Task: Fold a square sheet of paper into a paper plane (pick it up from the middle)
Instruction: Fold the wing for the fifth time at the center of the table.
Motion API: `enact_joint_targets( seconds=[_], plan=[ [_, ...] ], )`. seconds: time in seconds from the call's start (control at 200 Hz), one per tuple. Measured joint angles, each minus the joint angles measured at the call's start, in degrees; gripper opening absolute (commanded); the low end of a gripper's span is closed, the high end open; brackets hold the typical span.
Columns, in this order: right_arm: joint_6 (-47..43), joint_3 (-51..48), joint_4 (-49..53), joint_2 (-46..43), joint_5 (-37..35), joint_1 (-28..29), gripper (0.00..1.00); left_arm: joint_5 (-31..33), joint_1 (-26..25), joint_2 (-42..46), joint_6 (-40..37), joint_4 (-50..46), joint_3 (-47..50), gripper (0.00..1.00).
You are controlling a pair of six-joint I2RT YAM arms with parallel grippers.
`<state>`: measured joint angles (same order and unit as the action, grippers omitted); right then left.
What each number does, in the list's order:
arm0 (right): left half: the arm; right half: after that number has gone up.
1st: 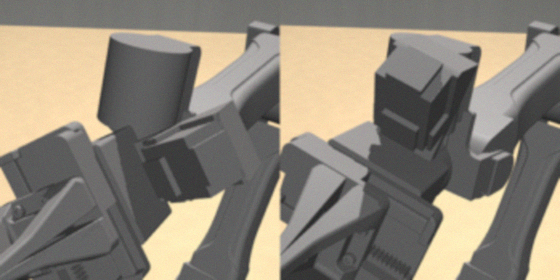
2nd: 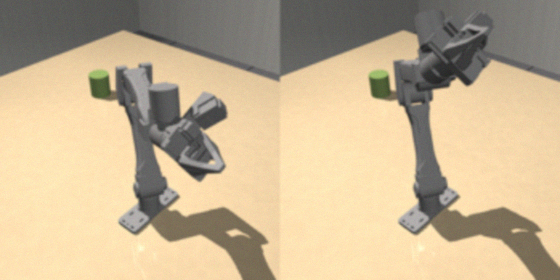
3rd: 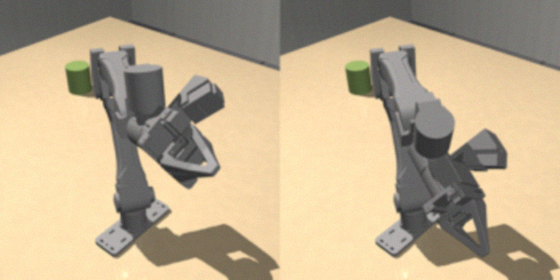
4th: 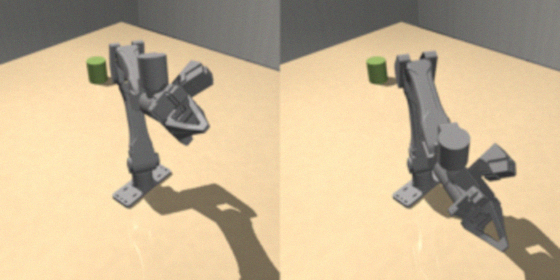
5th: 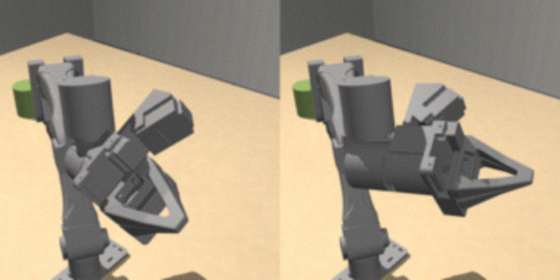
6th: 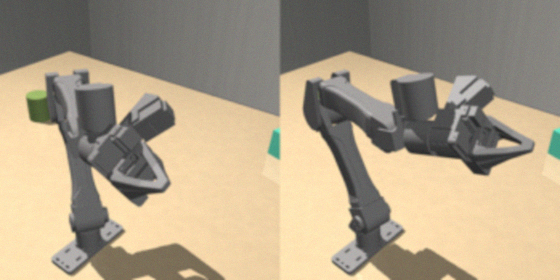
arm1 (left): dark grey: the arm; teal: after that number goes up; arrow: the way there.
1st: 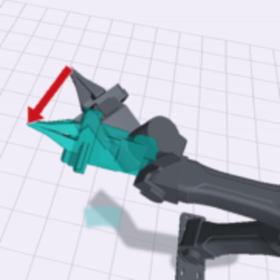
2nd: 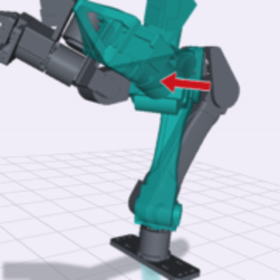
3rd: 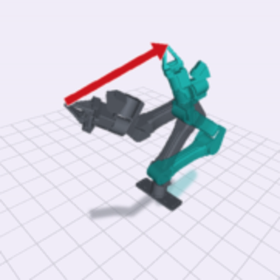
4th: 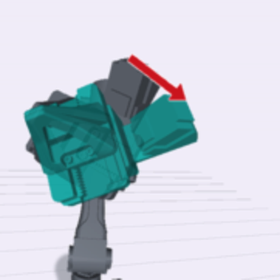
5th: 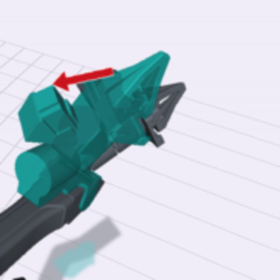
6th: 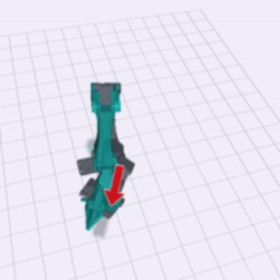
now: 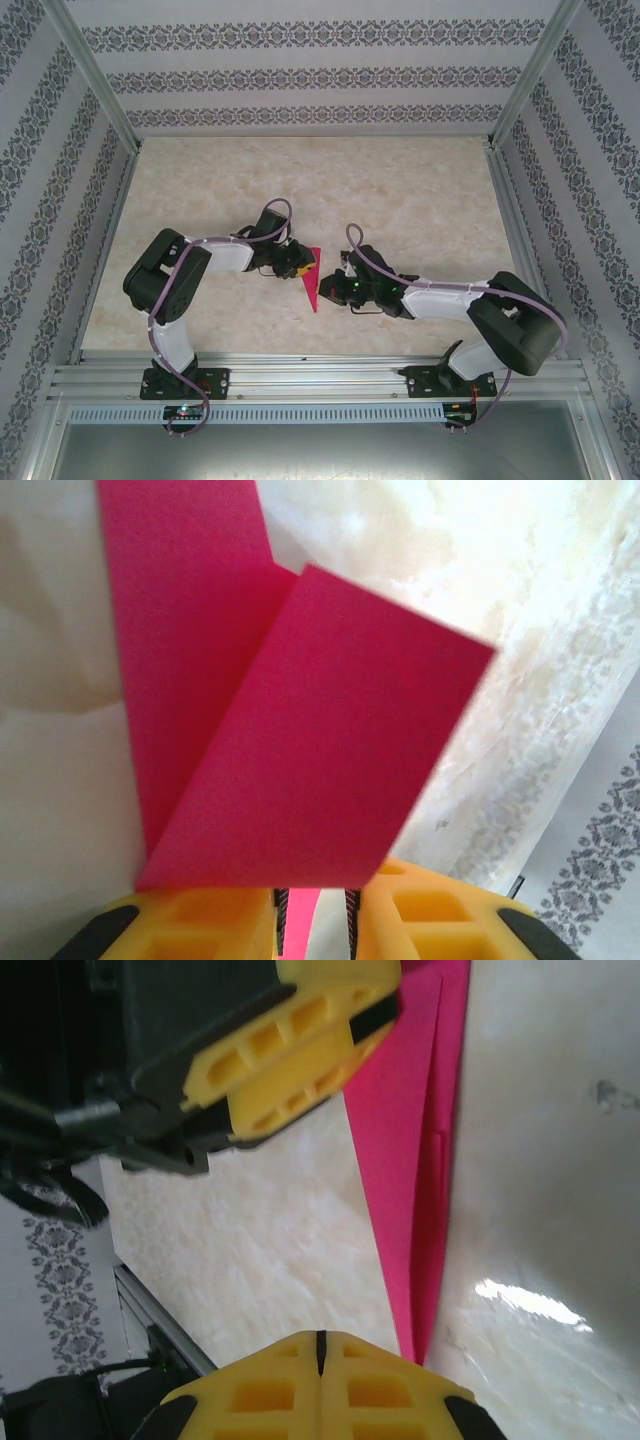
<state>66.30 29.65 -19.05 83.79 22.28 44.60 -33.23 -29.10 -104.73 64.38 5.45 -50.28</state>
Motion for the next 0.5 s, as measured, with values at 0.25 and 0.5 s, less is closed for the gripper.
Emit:
enact_joint_targets(
  seconds=[0.25, 0.5],
  plan=[
    [1.7, 3.1, -1.9, 4.9, -0.2, 0.0, 0.02, 7.1, -5.0, 1.8, 8.7, 6.0, 3.7, 0.25],
    [2.8, 3.6, -3.1, 8.9, -0.2, -1.0, 0.01, 9.4, -5.9, 2.5, 11.6, 8.2, 5.0, 0.26]
  ],
)
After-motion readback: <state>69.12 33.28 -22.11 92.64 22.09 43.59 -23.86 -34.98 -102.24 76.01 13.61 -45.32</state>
